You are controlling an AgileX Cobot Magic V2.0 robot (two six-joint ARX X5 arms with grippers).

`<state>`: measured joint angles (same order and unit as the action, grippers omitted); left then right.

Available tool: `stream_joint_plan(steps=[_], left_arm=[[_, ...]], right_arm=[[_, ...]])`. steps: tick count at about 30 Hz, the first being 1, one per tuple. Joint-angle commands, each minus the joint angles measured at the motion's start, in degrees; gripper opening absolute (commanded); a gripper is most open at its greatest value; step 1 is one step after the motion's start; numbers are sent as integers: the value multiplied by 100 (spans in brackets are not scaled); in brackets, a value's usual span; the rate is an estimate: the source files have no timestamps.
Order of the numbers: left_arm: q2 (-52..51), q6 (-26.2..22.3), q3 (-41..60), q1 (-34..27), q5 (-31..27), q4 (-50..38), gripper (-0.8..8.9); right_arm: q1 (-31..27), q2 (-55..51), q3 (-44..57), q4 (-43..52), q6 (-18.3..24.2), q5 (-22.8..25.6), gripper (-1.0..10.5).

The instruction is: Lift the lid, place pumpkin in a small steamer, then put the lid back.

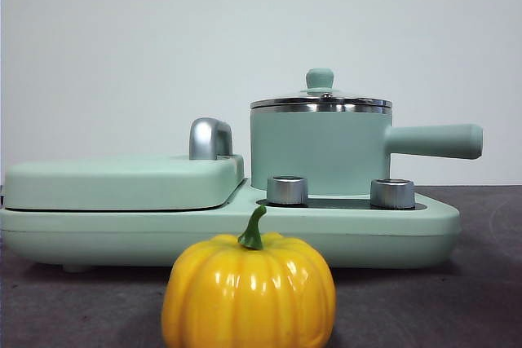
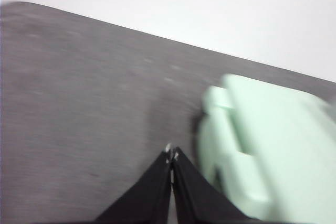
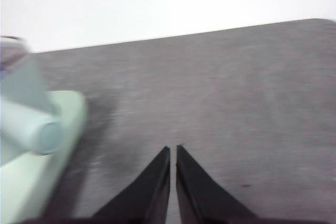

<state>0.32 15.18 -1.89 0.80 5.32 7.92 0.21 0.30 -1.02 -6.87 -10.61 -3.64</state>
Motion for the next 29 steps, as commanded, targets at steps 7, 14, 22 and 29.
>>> stream_joint_plan(steps=[7, 14, 22, 29], left_arm=[[463, 378, -734, 339, 1016, 26, 7], [1515, 330, -2052, 748, 1294, 621, 7], [2940, -229, -3755, 1154, 1434, 1388, 7], [3869, -424, -4706, 1412, 1947, 1829, 7]], right_arm=[[46, 284, -1196, -636, -1139, -767, 14], [90, 1158, -2804, -1821, -1012, -1644, 14], [92, 2295, -4376, -3152, -168, -2811, 15], [90, 2859, -5062, -3646, 376, -3375, 15]])
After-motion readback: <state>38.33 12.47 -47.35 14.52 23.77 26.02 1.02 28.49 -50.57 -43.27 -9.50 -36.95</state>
